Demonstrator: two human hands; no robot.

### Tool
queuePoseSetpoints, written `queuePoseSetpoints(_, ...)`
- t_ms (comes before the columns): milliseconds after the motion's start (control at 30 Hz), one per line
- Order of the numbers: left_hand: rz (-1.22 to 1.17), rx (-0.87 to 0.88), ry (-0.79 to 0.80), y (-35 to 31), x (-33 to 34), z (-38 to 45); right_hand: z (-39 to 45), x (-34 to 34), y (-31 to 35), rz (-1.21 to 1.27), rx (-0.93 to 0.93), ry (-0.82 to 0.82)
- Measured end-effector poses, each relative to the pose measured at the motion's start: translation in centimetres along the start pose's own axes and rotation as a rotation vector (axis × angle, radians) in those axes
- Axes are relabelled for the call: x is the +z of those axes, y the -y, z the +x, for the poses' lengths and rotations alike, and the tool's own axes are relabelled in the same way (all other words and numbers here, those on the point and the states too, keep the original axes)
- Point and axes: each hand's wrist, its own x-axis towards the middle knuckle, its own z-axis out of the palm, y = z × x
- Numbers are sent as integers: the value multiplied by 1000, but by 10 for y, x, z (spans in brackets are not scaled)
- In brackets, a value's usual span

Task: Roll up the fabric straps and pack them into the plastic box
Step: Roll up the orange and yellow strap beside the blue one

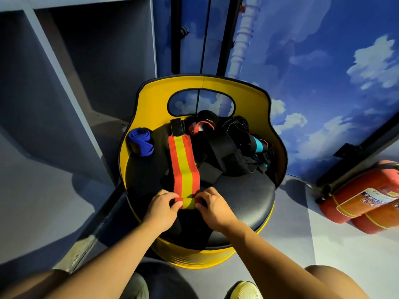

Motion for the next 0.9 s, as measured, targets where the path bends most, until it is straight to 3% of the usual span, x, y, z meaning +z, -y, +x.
queuePoseSetpoints(133, -116, -103, -76, -3, 0, 15, 13, 2, -3, -67, 33, -72)
queuePoseSetpoints(367, -11, 51, -155, -7, 0, 23, 21, 6, -10, -282, -212, -286)
queuePoseSetpoints(467, -5, 103, -137, -2, -2, 18, 13, 5, -18, -254, -277, -210)
queuePoseSetpoints(567, -21, 60, -96, -3, 0, 11, 8, 7, -21, -170, -172, -111)
queuePoseSetpoints(767, -72, -93, -109, -12, -2, 8, 4, 7, -8, -102, -71, -125)
queuePoseSetpoints(900, 1, -82, -63, -7, -1, -3, -4, 4, -7, -136, -81, -90)
